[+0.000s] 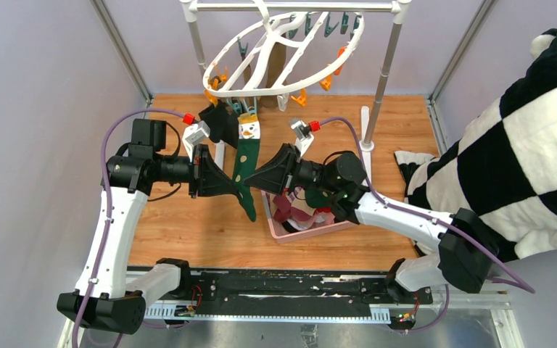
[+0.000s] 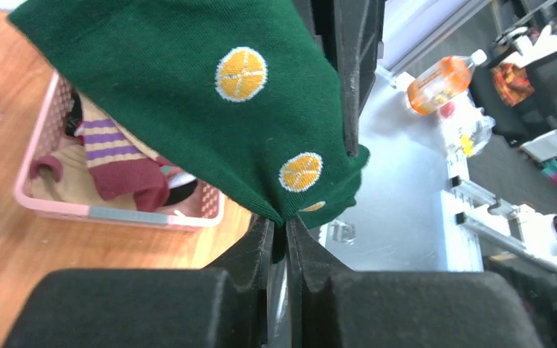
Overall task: Remove the socks clipped to the hanger
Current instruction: Remove the sock from the hanger.
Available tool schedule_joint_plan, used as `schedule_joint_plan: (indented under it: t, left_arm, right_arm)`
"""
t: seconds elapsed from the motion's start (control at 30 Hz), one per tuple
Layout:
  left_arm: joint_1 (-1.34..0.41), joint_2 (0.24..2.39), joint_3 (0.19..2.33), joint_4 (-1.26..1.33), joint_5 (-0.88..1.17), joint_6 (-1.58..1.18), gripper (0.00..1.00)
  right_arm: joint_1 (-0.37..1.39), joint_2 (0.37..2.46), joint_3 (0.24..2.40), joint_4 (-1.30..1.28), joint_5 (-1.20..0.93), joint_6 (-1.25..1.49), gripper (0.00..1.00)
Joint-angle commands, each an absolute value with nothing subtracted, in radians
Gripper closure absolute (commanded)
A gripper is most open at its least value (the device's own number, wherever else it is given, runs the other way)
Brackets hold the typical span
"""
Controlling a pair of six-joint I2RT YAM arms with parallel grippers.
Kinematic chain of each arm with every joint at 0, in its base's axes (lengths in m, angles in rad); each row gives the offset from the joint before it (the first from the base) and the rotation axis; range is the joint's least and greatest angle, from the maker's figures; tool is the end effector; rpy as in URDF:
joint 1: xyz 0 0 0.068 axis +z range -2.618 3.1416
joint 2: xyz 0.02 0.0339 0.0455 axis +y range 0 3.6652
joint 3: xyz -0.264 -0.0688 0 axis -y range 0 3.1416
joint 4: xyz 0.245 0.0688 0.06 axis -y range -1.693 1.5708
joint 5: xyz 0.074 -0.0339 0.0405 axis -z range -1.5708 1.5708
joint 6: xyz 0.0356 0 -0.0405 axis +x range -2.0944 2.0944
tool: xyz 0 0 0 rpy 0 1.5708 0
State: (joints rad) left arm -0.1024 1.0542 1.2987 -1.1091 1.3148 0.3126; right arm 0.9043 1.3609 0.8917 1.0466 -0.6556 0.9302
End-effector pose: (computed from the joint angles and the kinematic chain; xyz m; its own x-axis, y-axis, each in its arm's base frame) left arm 0.1623 -0.0513 0.3974 -0.5202 0.1317 -0.8439 0.8516 0.1547 -0.5008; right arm 0.1661 0.2463 0.3702 -0.5510 0.3274 -0.7676 -0.8317 -0.2910 0.4729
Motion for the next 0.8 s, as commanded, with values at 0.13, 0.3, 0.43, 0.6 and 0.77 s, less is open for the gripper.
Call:
schedule_joint_plan:
  t: [0.13, 0.3, 0.43, 0.6, 0.77]
  left_arm:
    - [-0.111, 1.037, 1.304, -1.115, 1.244, 0.356, 1.00]
    - [-0.124, 1.060, 1.298, -1.113, 1.186, 0.366, 1.00]
    - [-0.127, 1.090, 1.318, -1.112, 1.167, 0.360, 1.00]
    - [-0.134, 1.085, 1.326, -1.111, 1.150, 0.358, 1.00]
    - [-0.145, 1.083, 1.325, -1.111, 1.141, 0.352, 1.00]
  right_arm:
    - [0.938, 1.199, 0.904, 0.620, -0.283, 0.702, 0.46]
    - [1.015, 1.192, 1.013, 0.418, 0.081, 0.484, 0.34]
    - [1.042, 1.273, 1.126, 0.408, 0.217, 0.372, 0.26]
    - [1.050, 1.348, 1.213, 0.454, 0.332, 0.271, 0.25]
    - [1.051, 1.429, 1.299, 0.496, 0.380, 0.191, 0.26]
